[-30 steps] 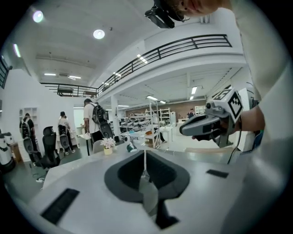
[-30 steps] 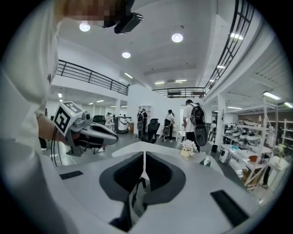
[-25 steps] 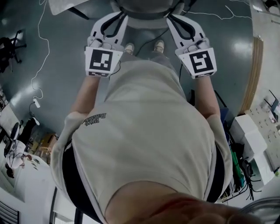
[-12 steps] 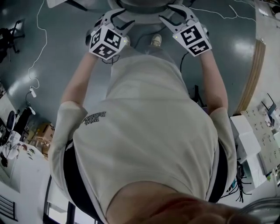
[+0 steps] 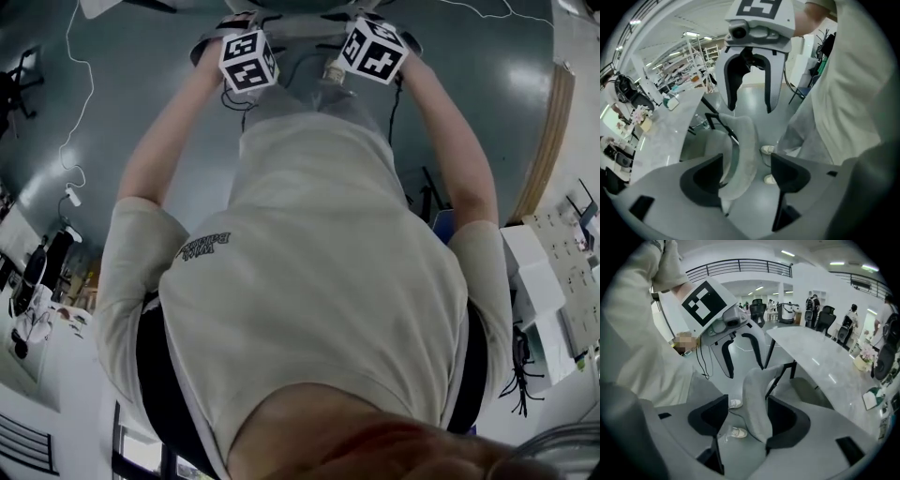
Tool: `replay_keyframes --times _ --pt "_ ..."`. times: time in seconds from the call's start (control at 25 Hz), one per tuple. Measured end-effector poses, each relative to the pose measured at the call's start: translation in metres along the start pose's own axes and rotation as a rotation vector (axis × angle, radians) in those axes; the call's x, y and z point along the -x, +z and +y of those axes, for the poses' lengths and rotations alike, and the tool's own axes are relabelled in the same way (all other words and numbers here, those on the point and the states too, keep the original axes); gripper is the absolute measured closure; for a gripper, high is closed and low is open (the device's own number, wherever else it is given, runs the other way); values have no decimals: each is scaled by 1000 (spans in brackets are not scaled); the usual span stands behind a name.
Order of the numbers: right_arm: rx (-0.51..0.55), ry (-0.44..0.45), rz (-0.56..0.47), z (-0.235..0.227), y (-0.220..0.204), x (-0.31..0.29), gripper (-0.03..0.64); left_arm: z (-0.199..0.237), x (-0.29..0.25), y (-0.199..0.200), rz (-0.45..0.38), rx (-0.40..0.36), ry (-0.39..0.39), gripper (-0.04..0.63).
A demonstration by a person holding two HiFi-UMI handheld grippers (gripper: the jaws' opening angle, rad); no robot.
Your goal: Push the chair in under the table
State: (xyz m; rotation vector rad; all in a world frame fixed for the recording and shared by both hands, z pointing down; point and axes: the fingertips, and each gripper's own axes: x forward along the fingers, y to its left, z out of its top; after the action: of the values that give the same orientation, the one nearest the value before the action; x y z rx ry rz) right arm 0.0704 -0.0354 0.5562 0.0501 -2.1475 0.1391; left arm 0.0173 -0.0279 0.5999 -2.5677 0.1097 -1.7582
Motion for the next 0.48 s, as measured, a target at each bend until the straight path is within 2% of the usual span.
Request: replay_keyframes --times 0.2,0.36,0.48 --pt "3 68 82 7 -23 -38 345 -9 -43 -16 31 -50 -110 291" --pt "16 76 145 6 -48 -64 345 -4 -72 -26 18 -84 -111 291" --pt "42 66 191 -3 -65 -80 345 -1 -90 -37 40 -100 -151 291"
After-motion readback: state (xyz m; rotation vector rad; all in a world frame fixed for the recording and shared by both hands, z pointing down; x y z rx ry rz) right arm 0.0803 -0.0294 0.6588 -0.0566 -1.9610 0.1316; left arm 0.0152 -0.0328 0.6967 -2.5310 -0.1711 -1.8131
